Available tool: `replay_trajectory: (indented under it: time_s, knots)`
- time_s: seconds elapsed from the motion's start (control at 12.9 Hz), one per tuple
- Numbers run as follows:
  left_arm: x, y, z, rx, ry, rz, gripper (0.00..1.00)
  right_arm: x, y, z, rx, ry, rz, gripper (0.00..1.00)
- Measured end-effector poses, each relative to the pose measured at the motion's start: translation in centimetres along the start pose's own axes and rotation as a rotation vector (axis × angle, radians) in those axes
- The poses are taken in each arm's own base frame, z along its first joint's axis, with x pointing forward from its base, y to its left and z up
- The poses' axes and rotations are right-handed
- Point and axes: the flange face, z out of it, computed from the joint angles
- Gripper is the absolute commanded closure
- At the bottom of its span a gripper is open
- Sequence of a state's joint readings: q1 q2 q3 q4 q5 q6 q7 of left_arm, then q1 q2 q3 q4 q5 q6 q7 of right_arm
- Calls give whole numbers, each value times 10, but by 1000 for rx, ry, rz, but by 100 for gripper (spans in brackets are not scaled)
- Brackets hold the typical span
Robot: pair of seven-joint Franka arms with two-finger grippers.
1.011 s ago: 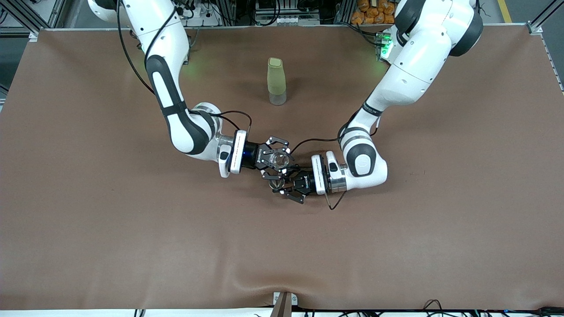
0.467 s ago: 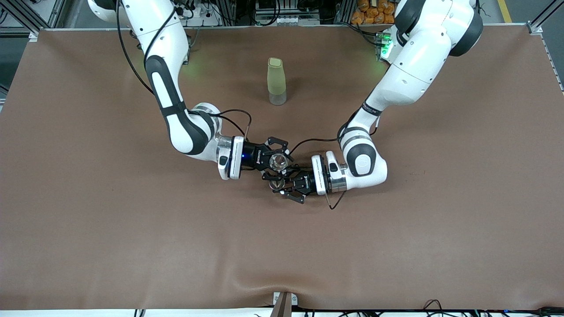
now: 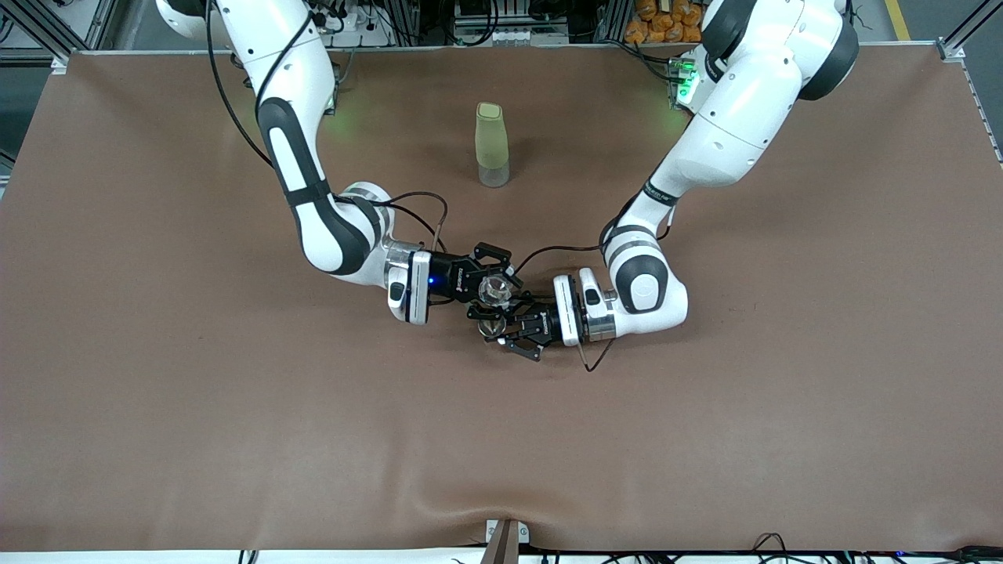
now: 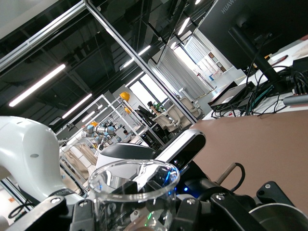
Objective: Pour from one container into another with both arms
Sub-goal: 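Tilt the beaker with the right gripper, pouring into the jigger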
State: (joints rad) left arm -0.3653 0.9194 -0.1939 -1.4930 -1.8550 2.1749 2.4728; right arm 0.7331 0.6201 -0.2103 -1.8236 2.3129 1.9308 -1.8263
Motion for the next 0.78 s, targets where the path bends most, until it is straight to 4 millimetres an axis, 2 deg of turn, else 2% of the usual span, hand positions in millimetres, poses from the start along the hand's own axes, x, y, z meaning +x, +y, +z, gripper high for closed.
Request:
replay_trajectory:
  time_s: [0.78]
  knots:
    - [-1,-1,-1,2,-1,0,100,1,-5,-4,-2,3,236,100]
